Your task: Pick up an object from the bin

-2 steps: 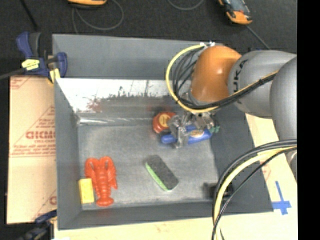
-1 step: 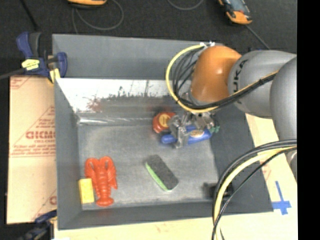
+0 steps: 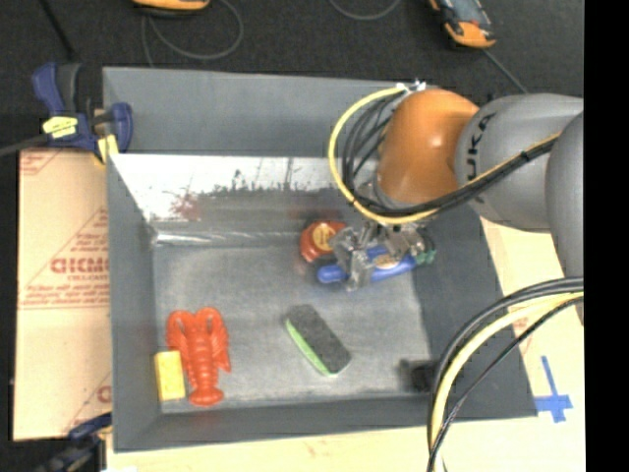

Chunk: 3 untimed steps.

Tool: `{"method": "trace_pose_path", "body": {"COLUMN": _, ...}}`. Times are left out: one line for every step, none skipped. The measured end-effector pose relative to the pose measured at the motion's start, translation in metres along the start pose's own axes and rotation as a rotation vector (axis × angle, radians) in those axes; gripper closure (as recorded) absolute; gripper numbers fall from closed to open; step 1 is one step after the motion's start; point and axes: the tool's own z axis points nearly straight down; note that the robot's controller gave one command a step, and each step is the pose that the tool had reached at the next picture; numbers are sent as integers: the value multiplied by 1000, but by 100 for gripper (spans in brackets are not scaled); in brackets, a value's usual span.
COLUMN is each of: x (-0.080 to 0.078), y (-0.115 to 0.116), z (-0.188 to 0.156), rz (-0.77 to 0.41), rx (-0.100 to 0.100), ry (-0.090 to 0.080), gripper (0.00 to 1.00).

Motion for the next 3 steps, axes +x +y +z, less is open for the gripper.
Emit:
{"method": "trace_pose_path", "body": {"x": -1, "y": 6, "z": -11, "rz": -13, "rx": 3, "ry": -5, "gripper": 100}}
{"method": "trace_pose_path", "body": {"x": 5, "y": 12, "z": -53, "rz": -21, "rx": -1, "ry": 4, "gripper": 100}}
{"method": "trace_pose_path", "body": {"x": 5, "y": 12, "z": -110, "rz": -23, "rx": 2, "ry": -3, "gripper": 100}}
